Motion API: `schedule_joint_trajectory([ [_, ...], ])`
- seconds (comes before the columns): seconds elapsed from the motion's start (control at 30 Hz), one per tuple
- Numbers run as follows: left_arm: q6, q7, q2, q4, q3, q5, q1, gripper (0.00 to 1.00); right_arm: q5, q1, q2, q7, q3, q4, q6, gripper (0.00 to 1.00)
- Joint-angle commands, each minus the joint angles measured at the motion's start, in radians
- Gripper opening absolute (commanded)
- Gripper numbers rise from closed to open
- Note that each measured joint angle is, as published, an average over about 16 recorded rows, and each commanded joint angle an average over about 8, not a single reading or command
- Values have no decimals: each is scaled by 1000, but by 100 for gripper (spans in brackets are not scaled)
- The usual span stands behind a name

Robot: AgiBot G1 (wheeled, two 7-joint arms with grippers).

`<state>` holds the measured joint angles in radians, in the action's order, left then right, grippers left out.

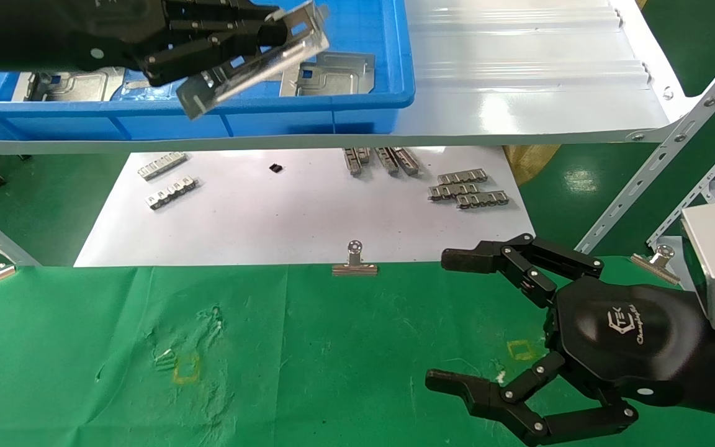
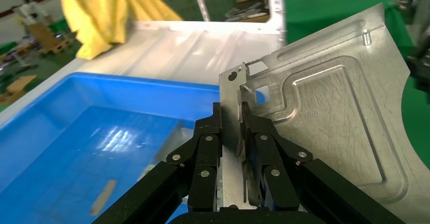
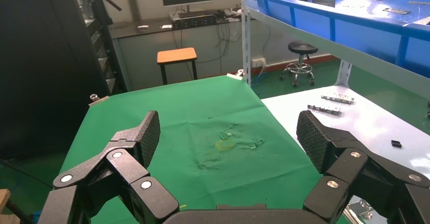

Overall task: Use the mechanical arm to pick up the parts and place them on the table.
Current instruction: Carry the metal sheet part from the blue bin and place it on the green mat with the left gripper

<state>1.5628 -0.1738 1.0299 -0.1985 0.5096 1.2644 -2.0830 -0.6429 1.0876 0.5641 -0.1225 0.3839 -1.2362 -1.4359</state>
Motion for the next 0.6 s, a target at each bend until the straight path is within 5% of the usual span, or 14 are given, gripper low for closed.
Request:
schedule_joint_trajectory([
  [0.03,39,-21,-5,-14,2,-7,7,0,0,0,0,0,0,0,0,100],
  [0.4,36,-86,-138,-286,102,-146,172,0,0,0,0,0,0,0,0,100],
  [0.6,28,-280,-211,-386,178,-153,254,0,0,0,0,0,0,0,0,100],
])
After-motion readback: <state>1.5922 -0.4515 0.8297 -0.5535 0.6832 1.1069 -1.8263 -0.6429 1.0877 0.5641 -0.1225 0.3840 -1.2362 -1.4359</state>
